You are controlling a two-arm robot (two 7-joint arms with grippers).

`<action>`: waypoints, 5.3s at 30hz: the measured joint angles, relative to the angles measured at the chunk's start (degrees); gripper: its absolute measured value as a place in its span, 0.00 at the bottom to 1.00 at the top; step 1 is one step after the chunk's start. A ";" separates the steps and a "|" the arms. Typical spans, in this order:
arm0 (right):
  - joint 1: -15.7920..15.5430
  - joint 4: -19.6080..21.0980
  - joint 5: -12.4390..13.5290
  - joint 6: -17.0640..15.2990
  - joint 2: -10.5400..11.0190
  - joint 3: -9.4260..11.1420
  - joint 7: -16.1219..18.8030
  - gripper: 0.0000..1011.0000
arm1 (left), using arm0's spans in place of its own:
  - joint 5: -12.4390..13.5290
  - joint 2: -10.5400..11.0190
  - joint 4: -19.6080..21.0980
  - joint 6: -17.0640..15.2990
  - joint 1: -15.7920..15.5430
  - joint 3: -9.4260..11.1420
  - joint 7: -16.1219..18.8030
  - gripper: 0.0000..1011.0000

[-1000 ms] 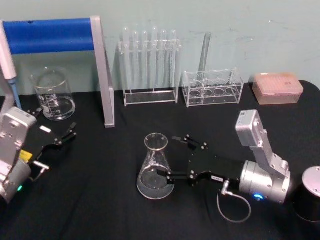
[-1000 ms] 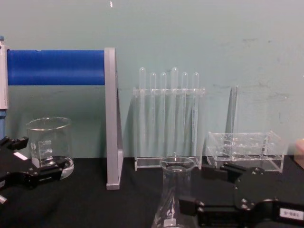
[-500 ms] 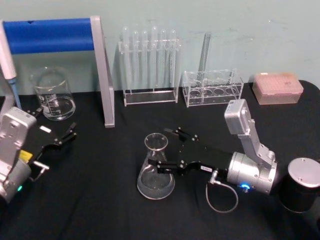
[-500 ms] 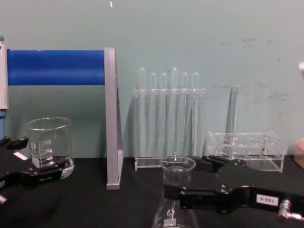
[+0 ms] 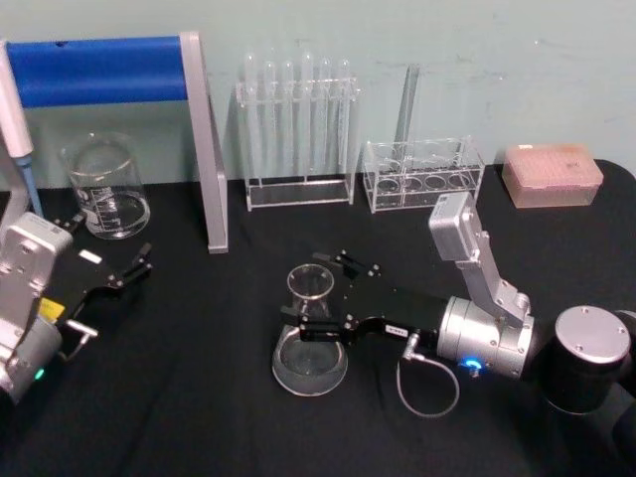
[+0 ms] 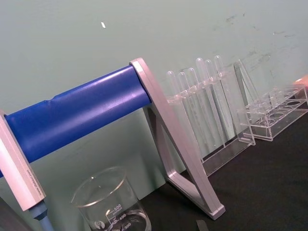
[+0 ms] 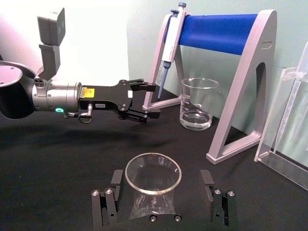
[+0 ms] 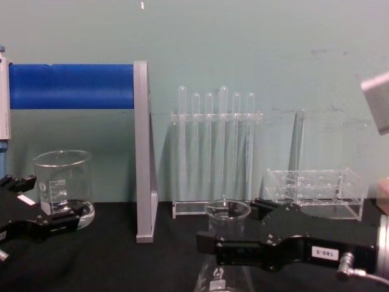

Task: Grasp the erlenmeyer flask with one hand, shake it three times, then place it back.

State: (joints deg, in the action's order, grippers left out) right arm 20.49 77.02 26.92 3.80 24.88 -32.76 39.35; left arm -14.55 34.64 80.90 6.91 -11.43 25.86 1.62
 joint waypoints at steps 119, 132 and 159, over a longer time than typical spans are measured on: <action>-0.89 16.31 2.36 -7.75 4.82 1.66 -4.56 0.44 | 0.00 0.00 0.00 0.00 0.00 0.00 0.00 0.99; -1.38 20.37 5.21 -5.43 8.16 -2.40 3.82 0.44 | 0.00 0.00 0.00 0.00 0.00 0.00 0.00 0.99; 0.54 20.93 7.44 -3.56 10.44 -5.60 4.85 0.44 | 0.00 0.00 0.00 0.00 0.00 0.00 0.00 0.99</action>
State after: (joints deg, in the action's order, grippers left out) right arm 21.04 97.95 34.36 0.24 35.32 -38.37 44.20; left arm -14.55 34.65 80.90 6.91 -11.43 25.86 1.62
